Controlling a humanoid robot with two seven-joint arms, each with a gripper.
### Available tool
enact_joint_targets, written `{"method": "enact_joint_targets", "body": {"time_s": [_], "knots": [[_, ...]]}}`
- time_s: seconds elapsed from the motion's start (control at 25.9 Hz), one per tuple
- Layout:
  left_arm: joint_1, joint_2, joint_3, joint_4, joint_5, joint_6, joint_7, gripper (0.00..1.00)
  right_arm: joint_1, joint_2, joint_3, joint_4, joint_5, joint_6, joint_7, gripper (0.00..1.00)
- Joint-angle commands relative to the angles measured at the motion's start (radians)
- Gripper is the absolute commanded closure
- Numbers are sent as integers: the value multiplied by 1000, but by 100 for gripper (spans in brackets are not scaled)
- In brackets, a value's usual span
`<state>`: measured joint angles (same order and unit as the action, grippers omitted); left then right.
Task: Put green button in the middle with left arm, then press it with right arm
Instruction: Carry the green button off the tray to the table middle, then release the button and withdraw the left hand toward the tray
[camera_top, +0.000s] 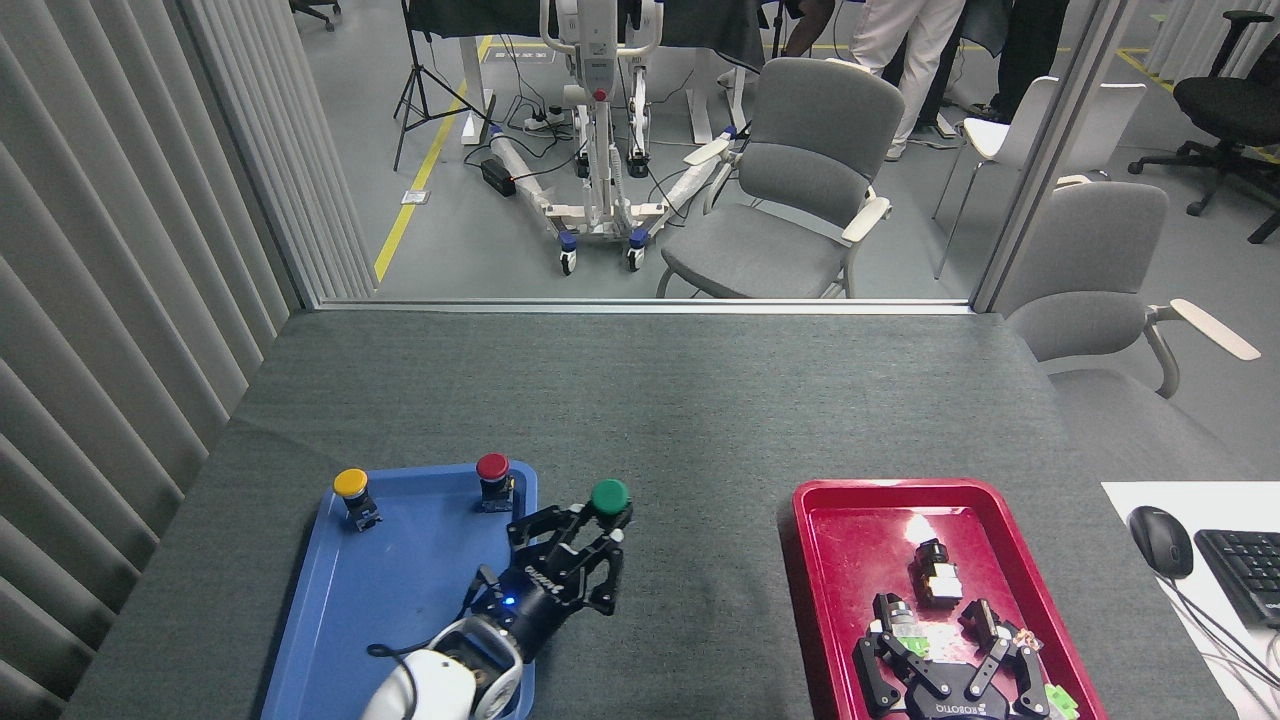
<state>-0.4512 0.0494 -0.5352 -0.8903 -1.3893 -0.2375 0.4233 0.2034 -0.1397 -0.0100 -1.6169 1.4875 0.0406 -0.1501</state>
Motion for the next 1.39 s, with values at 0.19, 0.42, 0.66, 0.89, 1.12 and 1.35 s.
{"method": "enact_joint_targets", "body": {"time_s": [0.19, 0.42, 0.66, 0.89, 1.12, 1.35], "knots": [[-64, -85, -69, 252, 21, -34, 3, 100, -2, -3, 1, 5, 4, 1, -14, 1], [-7, -72, -68, 186, 12, -36, 9, 100, -15, 14, 2, 5, 20, -1, -12, 1], [19, -68, -69, 185, 7, -40, 14, 92, -39, 51, 9, 52, 62, -16, -12, 1], [19, -79, -63, 182, 19, -25, 12, 1, -59, 65, 22, 77, 63, -41, -12, 5], [25, -77, -61, 140, 19, -11, 12, 1, -94, 66, 41, 107, 62, -73, -11, 25], [232, 79, 70, -288, 46, 69, -28, 1, -151, 74, 58, 140, 62, -99, -9, 35]]}}
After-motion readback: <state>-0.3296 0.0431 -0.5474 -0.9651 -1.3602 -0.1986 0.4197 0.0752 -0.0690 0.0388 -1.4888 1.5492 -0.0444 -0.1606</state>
